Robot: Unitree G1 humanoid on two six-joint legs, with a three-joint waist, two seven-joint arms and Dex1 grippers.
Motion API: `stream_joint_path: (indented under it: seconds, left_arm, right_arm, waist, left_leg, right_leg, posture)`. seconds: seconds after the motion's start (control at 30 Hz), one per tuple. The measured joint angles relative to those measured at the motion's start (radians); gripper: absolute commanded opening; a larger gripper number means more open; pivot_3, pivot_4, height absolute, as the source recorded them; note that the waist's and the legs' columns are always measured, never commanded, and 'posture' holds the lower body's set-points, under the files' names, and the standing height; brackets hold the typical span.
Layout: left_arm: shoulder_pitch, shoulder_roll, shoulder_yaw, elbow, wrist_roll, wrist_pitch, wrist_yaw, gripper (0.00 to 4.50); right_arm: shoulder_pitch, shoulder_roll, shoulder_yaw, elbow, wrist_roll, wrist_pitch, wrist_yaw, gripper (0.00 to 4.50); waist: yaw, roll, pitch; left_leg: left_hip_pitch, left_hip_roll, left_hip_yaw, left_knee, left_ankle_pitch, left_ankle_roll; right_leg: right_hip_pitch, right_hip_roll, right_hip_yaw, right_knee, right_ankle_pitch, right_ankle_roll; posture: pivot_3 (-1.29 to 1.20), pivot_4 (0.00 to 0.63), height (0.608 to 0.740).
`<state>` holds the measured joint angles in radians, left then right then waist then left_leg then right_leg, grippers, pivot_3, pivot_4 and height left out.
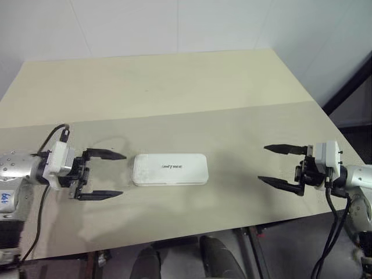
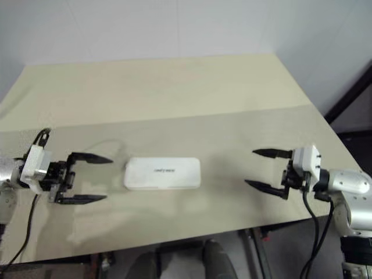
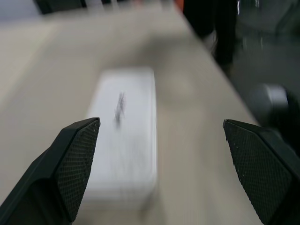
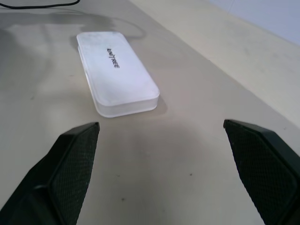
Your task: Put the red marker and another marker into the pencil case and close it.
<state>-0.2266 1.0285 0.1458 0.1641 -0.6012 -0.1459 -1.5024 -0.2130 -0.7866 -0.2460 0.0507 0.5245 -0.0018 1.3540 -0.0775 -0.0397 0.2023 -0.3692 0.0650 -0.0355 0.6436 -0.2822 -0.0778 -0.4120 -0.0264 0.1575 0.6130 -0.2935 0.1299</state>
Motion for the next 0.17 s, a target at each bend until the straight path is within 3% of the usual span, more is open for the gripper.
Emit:
stream_joint_path:
  seconds: [0.17]
  left_arm:
    - [0.032, 0.024, -0.001, 0.002, -0.044, -0.038, 0.000, 4.48]
  right_arm:
    - [-0.059, 0.002, 0.012, 0.075, -0.029, -0.030, 0.009, 4.50]
  waist:
    - [-0.001, 0.003, 0.002]
  left_leg:
    - [-0.001, 0.000, 0.004, 0.000, -0.005, 0.005]
  right_leg:
    - [-0.001, -0.001, 0.000, -0.001, 0.000, 0.000]
  posture:
    - [0.00, 0.150, 0.740]
